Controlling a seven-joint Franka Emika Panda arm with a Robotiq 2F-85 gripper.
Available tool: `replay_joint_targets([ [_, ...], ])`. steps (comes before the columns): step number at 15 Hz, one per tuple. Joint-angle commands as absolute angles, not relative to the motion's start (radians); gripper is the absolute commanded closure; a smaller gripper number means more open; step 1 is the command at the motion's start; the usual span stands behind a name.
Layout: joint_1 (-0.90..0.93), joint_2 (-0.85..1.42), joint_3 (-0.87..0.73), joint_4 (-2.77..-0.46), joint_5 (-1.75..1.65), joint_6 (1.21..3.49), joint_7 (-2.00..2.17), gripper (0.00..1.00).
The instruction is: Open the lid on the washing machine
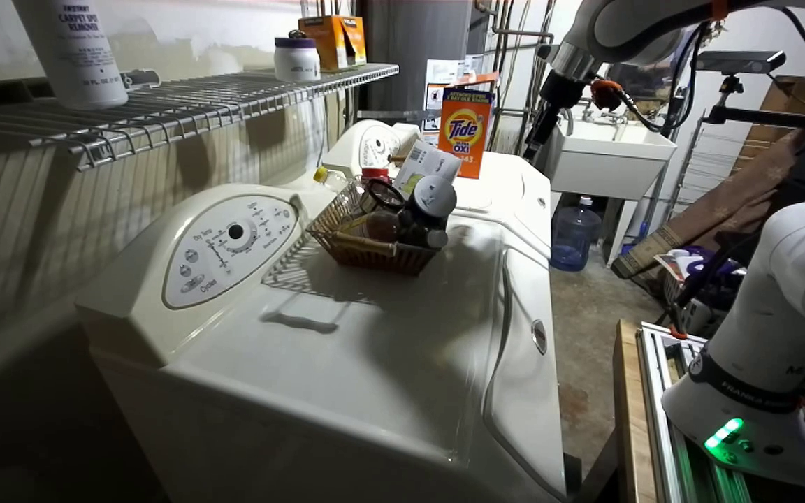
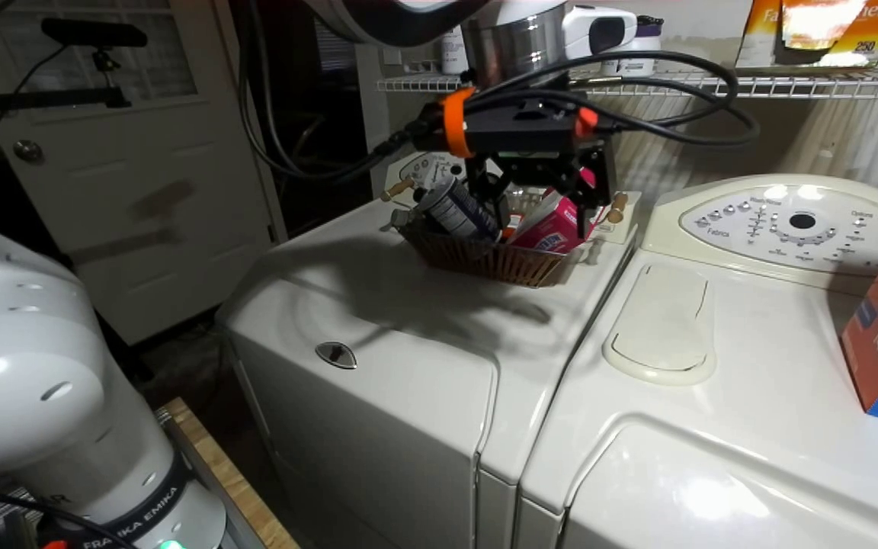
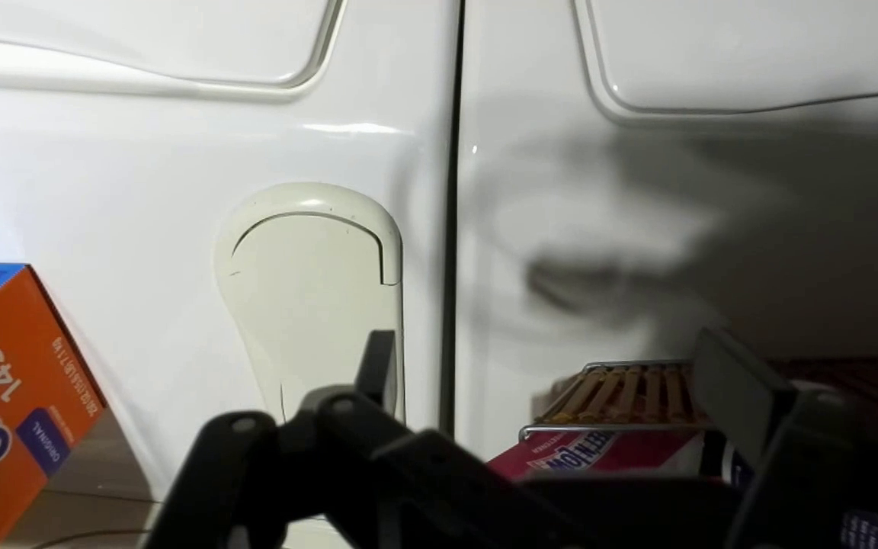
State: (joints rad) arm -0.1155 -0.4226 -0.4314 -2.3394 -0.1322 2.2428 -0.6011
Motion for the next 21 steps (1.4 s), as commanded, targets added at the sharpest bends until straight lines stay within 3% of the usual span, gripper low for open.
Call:
replay_joint_targets([
  [1,-0.131,-0.359,-0.429,-2.290,-0.068,2.229,-0.592,0.00],
  [10,-0.097,0.018,-0.641,-2.054,0.456,2.256,-0.926,0.00],
  [15,-0.320,0.254,-0.512,-1.834,0.616,2.196,-1.014,0.00],
  [16,-0.322,0.127,-0.477,-1.962,0.564,2.239,-1.019,0.00],
  [21,-0.385,0.231,-0.435,-1.868,0.560,2.236,-1.003,0.00],
])
